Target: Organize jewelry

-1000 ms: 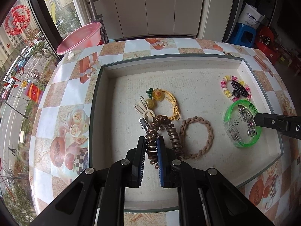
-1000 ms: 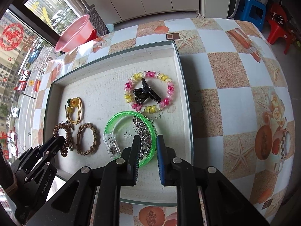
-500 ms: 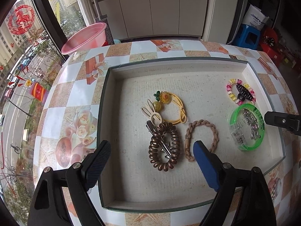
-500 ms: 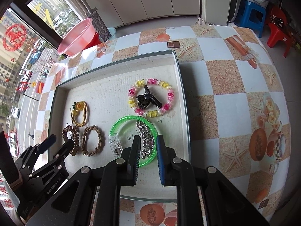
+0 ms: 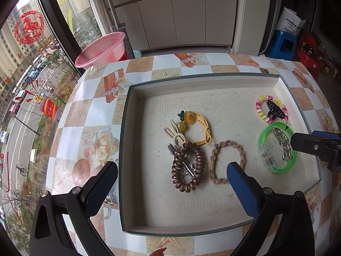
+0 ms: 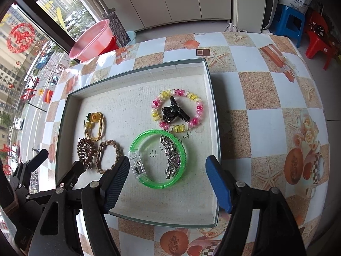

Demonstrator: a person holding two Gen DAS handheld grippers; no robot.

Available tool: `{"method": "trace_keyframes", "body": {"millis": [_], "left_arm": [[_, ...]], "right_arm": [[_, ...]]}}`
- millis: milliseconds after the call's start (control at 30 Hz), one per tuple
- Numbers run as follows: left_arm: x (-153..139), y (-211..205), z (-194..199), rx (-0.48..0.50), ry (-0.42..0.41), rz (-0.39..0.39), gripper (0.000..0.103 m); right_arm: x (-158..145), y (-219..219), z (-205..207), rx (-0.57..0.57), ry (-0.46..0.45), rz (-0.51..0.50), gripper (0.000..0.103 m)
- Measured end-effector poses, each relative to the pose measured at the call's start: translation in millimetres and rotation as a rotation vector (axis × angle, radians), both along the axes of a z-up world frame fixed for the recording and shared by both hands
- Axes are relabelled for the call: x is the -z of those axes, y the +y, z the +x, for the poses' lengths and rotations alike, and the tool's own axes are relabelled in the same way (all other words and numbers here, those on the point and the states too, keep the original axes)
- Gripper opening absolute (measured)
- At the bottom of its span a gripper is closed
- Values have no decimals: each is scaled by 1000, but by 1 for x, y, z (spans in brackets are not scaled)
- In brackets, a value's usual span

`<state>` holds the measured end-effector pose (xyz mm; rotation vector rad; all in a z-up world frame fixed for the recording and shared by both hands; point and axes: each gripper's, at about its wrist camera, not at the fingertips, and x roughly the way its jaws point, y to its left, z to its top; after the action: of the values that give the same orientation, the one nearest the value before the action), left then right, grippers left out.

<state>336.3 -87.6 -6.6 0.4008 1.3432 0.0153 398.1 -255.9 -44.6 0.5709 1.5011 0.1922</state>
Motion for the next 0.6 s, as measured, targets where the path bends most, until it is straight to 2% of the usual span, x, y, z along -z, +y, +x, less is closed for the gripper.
{"method": "trace_keyframes", "body": {"millis": [133, 200, 267, 400, 600], "left_arm": [[1, 1, -2, -7, 14, 8, 103], [1, 1, -3, -8, 19, 16, 103], [1, 2, -4, -10, 24, 27, 103], [1, 2, -5, -7, 21, 61, 103], [-4, 3, -9, -3, 18, 57, 103]], "right_arm": [[-3, 4, 1, -17, -1, -8, 80], [-3, 4, 1, -13, 0, -17, 85], [-3, 4, 1, -12, 0, -18, 102], [-2, 6, -1, -20, 7, -18, 103], [-2, 7, -5, -28, 27, -31, 103]]}}
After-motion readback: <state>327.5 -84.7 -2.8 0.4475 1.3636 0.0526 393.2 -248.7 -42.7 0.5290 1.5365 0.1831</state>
